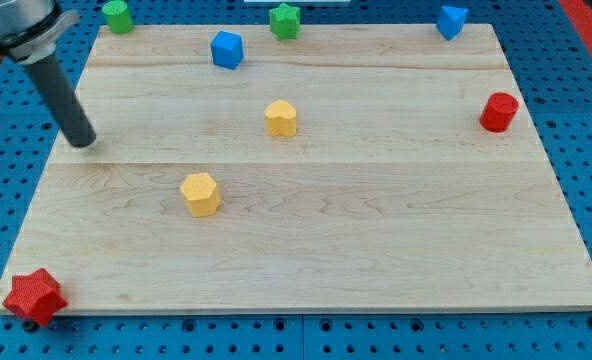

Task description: Move the blue cube towards the center

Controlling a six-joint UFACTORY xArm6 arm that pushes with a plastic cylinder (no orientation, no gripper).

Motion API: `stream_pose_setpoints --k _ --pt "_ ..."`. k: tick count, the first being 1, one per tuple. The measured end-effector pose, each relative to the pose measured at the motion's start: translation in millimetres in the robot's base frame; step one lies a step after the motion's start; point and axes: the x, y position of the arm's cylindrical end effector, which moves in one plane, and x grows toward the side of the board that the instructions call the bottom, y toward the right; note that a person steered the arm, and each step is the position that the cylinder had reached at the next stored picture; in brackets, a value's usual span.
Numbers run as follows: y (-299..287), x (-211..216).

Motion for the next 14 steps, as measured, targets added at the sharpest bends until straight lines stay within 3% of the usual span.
stream_pose_setpoints --k 3,5,7,9,14 --pt "30.4 -116.4" --pt "108.4 -152.7" --pt "121.5 -186.0" --pt "161.9 -166.8" --pt "152.9 -42.3"
